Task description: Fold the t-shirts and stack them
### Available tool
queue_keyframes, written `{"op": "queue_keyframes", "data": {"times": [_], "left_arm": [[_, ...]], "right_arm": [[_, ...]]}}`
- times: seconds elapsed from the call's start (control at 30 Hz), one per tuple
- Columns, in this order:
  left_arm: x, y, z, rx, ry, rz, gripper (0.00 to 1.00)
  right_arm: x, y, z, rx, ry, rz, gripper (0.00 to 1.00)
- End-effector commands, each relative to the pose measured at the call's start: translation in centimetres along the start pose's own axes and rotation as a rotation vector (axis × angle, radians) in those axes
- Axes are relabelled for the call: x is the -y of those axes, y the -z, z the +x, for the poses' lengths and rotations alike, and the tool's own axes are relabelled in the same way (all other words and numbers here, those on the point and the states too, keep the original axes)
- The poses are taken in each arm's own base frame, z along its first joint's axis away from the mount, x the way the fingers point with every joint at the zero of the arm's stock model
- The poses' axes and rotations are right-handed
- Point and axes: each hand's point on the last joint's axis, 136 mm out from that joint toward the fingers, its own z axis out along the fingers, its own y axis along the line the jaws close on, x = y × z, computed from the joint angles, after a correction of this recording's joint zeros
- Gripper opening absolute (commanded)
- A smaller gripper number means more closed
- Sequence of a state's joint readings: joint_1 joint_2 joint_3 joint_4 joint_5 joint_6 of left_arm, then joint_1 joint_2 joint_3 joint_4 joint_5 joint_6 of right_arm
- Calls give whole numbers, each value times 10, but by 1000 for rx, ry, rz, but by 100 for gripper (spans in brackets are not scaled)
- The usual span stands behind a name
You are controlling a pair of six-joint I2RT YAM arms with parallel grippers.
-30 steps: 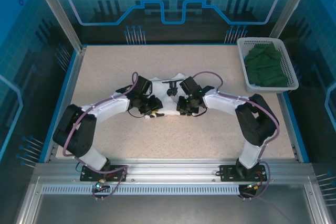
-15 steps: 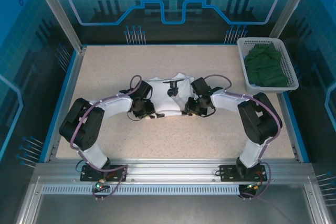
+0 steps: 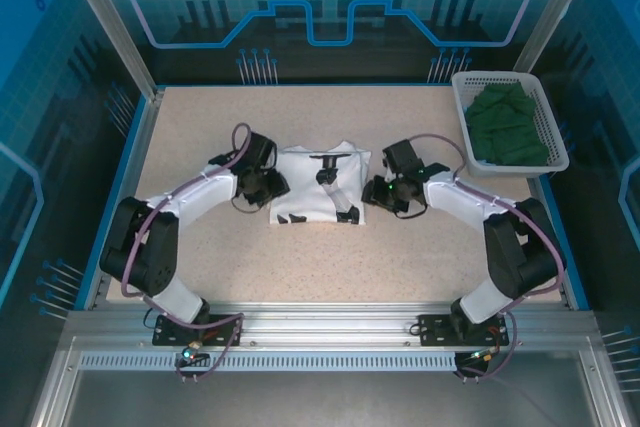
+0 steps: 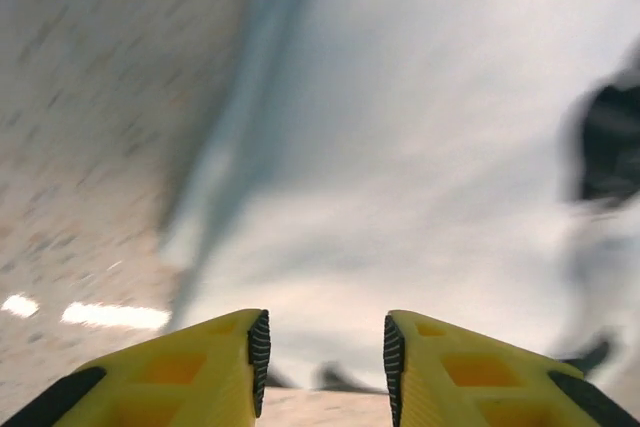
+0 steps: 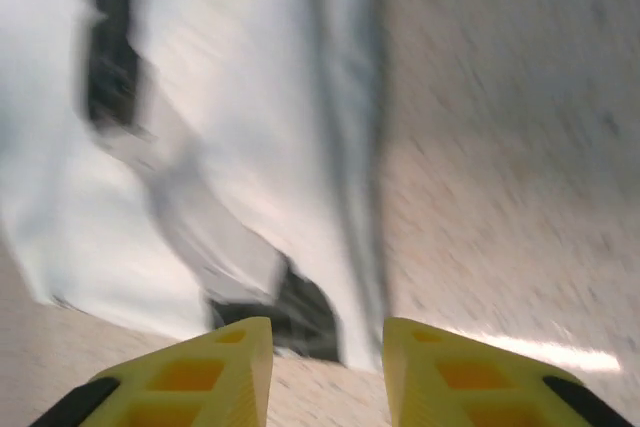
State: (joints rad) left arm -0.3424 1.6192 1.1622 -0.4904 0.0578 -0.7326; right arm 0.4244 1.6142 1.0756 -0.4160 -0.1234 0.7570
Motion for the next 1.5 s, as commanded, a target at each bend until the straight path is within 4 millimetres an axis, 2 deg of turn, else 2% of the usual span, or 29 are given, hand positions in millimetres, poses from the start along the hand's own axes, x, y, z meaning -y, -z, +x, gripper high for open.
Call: {"op": "queue_keyframes", "data": {"times": [0.0,0.07,0.17,0.27,0.37,0.43,0.57,0.67,0.77,0.87,0.97,1.07,1.13,1.2,1.3,1.37,1.47], "left_arm": [[28,0,-31,4,-16,66,30],[41,-14,-47,-8,-22,112,22],[45,-40,-66,-34,-17,122,16],[44,-69,-82,-64,2,148,13],[30,-92,-96,-64,21,109,12],[12,-106,-106,-54,49,62,11],[-14,-118,-117,-24,57,-34,11],[-19,-119,-123,-18,72,-37,11],[-2,-103,-133,-1,66,12,12],[26,-71,-144,28,49,91,19],[45,-29,-148,68,40,146,36],[46,3,-136,95,47,174,61],[44,18,-120,89,44,205,76],[37,19,-101,56,42,226,85],[17,6,-72,0,25,205,90],[1,-5,-59,-27,6,165,89],[-22,-35,-42,-61,-50,66,85]], "right_arm": [[-16,-14,-35,22,14,11,27],[-25,-31,-53,0,6,4,23],[-34,-55,-73,-15,11,0,20],[-34,-82,-90,-47,5,10,19],[-24,-102,-102,-75,-18,24,16],[-11,-114,-110,-83,-35,49,16],[5,-127,-122,-95,-70,49,17],[5,-125,-135,-78,-65,44,19],[-10,-114,-148,-66,-58,-3,25],[-43,-81,-162,-10,-27,-88,35],[-64,-39,-170,61,0,-133,44],[-69,-3,-158,113,13,-160,50],[-61,15,-138,149,24,-170,57],[-49,30,-116,197,37,-180,66],[-28,47,-78,284,72,-195,78],[-15,53,-55,337,108,-189,80],[7,55,-20,399,133,-193,81]]}}
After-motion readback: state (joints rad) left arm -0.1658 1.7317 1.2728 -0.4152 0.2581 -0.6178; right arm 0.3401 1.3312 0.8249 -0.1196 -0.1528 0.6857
